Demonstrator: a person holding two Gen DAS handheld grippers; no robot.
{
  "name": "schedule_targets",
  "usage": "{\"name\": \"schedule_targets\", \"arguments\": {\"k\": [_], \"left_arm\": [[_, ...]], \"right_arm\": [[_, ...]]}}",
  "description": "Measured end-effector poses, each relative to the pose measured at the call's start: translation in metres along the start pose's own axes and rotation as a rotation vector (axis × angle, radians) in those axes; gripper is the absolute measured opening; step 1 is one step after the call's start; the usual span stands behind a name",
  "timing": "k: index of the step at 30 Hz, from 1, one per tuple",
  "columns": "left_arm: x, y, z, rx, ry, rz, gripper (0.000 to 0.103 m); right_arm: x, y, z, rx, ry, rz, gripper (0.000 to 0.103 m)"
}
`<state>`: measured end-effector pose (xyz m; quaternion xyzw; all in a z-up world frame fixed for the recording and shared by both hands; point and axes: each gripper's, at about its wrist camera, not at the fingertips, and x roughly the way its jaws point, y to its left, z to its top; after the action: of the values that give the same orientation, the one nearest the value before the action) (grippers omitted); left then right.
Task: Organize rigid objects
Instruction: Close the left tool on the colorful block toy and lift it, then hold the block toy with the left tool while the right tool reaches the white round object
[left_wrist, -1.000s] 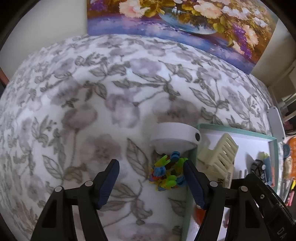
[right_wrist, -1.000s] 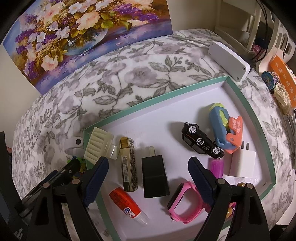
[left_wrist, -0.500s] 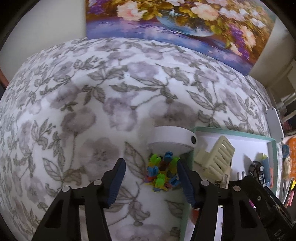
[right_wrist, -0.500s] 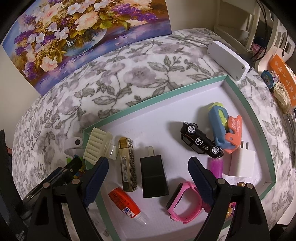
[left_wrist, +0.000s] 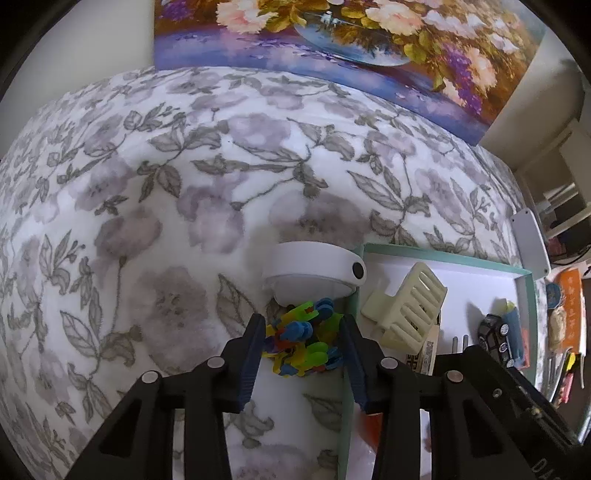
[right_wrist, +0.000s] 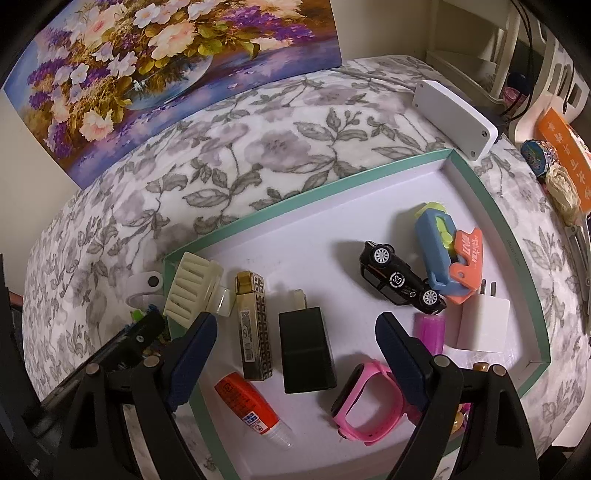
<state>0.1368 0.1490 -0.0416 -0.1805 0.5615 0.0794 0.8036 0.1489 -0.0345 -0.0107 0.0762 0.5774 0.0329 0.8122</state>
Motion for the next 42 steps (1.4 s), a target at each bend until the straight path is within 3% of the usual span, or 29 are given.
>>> {"name": "schedule_targets", "arguments": {"k": [9,20,28,32,42], "left_arm": [[-0.020,0.025,0.008,-0.087,-0.042,-0.012,0.044],[-0.048,0.069,0.018,-0.201,-0.101,-0.021,0.044],[-0.056,0.102,0.021,-0.274,-0.119,-0.033,0.044],[-0.056,0.116,0.022,-0.303,-0.121,-0.036,0.044],[-0.051,0.127,0.022,-0.329,-0.108,-0.050,0.044]], "right_arm": [[-0.007,0.017,-0.002,-0.046,-0.029,0.076,0.088],[-0.009,0.074,0.001,-0.175,-0.048,0.202,0.087],[0.009,0.114,0.005,-0.276,-0.036,0.151,0.087],[0.021,0.129,0.004,-0.324,-0.018,0.101,0.075],[0.045,0.154,-0.004,-0.427,-0.006,-0.018,0.072]]}}
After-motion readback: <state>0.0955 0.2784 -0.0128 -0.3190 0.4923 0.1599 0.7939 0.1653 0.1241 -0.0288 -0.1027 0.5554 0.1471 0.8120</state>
